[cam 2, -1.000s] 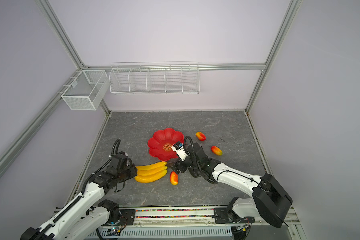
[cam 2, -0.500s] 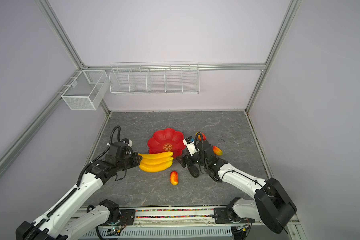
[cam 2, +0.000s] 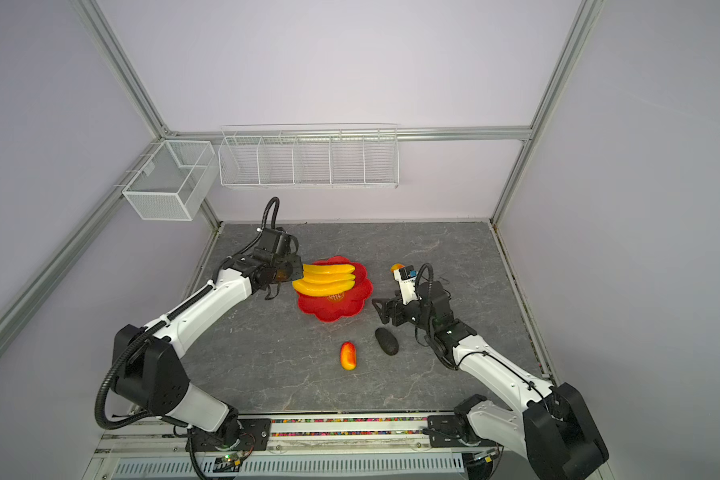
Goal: Place and organize the fake fruits in the fruit bowl
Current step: 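Lift the bananas and lower them into the red bowl with the left gripper, then release the bananas and draw the left gripper back while the right gripper grasps the avocado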
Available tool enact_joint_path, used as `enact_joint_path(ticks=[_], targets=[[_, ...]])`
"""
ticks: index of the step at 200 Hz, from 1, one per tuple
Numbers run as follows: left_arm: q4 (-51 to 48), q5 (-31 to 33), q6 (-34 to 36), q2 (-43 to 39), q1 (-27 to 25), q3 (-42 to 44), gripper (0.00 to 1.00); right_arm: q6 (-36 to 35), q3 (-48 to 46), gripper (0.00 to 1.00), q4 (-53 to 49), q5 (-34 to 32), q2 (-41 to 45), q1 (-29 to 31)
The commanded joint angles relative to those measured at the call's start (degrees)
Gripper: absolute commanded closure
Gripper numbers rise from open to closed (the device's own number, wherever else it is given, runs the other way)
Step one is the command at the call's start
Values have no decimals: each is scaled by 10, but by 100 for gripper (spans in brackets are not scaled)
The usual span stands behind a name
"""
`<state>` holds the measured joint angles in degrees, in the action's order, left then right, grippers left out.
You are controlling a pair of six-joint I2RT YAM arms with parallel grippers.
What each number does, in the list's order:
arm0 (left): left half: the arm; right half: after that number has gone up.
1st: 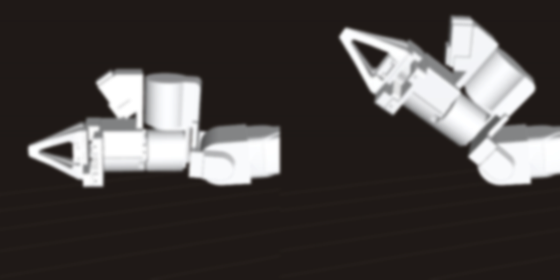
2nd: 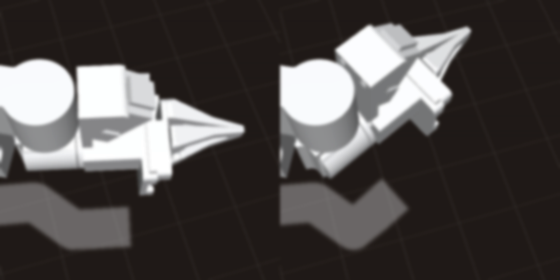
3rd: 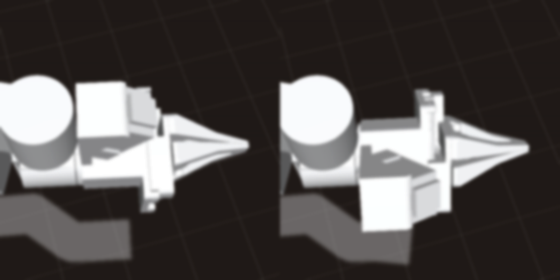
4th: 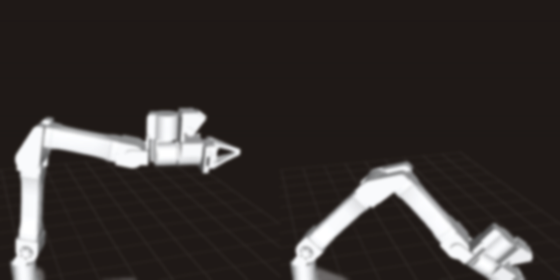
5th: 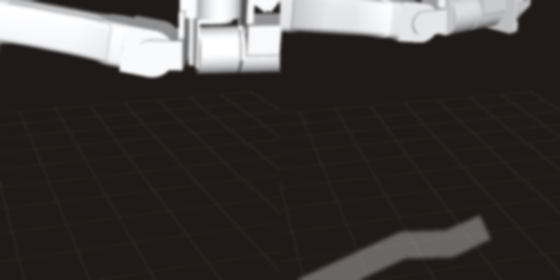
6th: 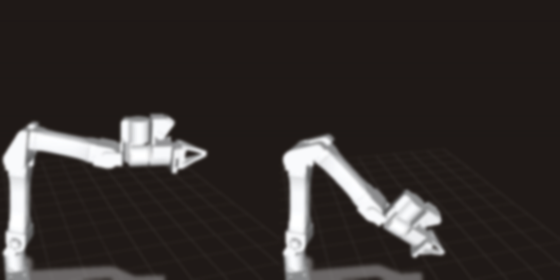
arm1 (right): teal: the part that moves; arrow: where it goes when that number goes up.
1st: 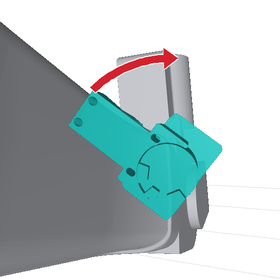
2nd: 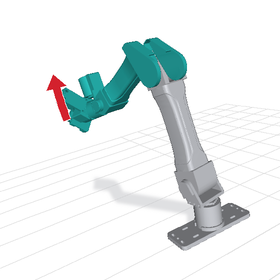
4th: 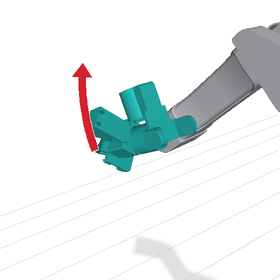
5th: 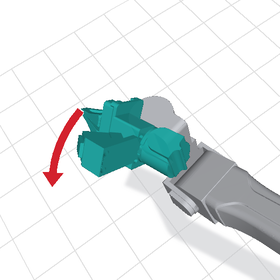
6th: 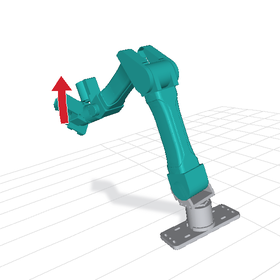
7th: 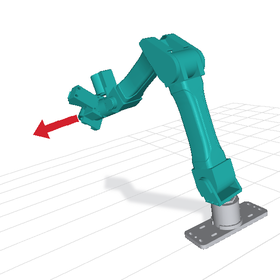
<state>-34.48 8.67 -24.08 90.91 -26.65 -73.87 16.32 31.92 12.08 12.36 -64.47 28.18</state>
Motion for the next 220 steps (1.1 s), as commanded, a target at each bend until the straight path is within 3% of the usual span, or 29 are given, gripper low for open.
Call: enact_joint_path(ticks=[1,68,110,127,136,162,205,210,220], targets=[[14,12,14,22,-5,-16,100,15,-1,12,3,19,-6,-2],[52,49,24,114,-30,-48,100,4,17,12,-3,51,-44,0],[47,59,32,127,-30,-49,100,7,28,12,-7,63,-64,1],[52,54,34,126,-30,-40,95,5,30,12,-13,58,-66,1],[57,49,34,125,-31,-37,90,3,30,12,-16,54,-66,1],[71,22,38,113,-31,-35,62,-9,34,12,-29,46,-68,1],[87,10,68,22,-31,-11,38,-43,39,12,-102,3,-40,2],[89,8,73,3,-31,-2,21,-44,44,12,-126,-3,-33,4],[88,0,85,-39,-31,15,7,-35,58,12,-192,-42,-21,18]])
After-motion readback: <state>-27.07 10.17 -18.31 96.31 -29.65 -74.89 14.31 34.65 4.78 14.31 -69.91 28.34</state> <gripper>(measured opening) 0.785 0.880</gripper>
